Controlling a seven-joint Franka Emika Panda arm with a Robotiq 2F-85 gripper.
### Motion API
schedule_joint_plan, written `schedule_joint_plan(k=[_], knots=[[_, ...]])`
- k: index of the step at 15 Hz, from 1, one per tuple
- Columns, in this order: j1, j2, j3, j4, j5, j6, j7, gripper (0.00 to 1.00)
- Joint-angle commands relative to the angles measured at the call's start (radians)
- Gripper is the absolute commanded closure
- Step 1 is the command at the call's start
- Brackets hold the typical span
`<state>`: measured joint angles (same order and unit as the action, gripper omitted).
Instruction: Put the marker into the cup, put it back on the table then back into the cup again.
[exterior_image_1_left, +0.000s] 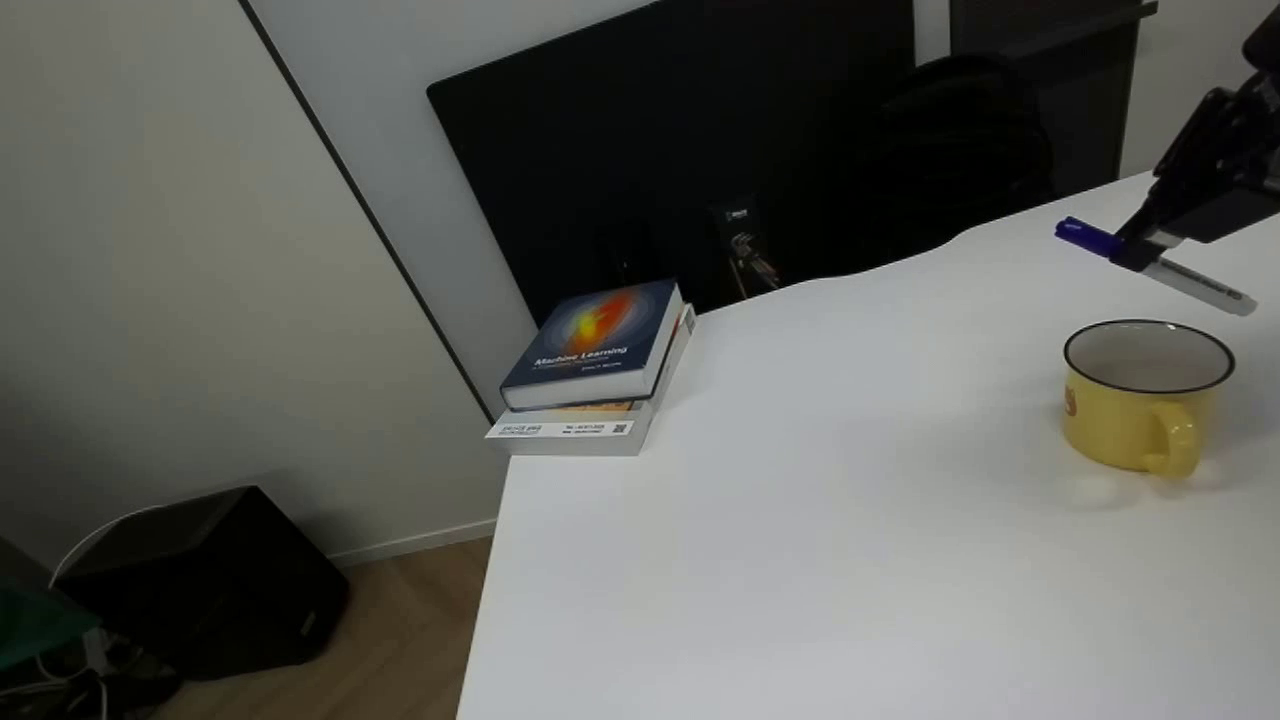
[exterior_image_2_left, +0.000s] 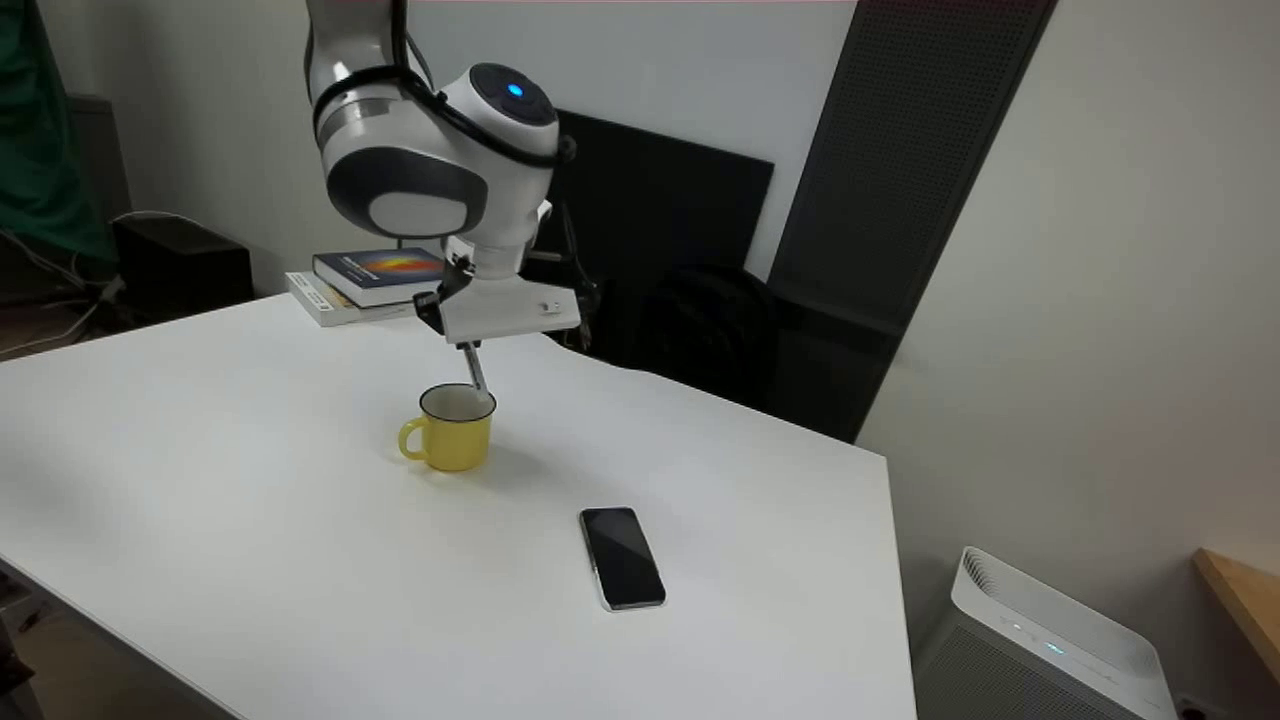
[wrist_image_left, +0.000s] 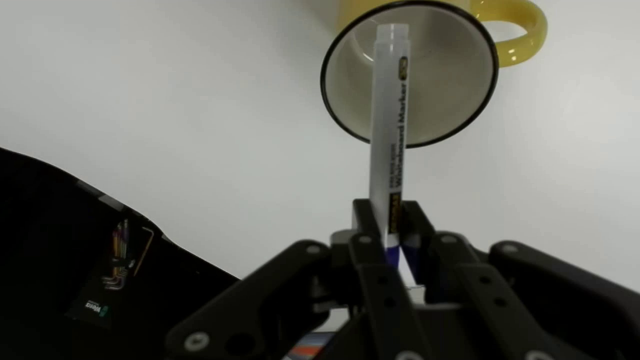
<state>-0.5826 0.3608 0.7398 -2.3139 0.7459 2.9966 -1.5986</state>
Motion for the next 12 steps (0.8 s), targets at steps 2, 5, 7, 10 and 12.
schedule_joint_plan(k=[2, 5, 7, 10, 12], knots=[[-0.099, 0.022, 0.087, 0.001, 0.096, 0.017, -0.081, 0.95], [-0.135, 0.022, 0.13, -0.01, 0.132, 0.027, -0.122, 0.95], [-0.106, 0.084, 0.14, 0.003, 0.13, 0.092, -0.137, 0.95], [-0.088, 0.141, 0.168, 0.006, 0.118, 0.159, -0.146, 0.95], [-0.081, 0.182, 0.191, 0.008, 0.11, 0.211, -0.156, 0.95]])
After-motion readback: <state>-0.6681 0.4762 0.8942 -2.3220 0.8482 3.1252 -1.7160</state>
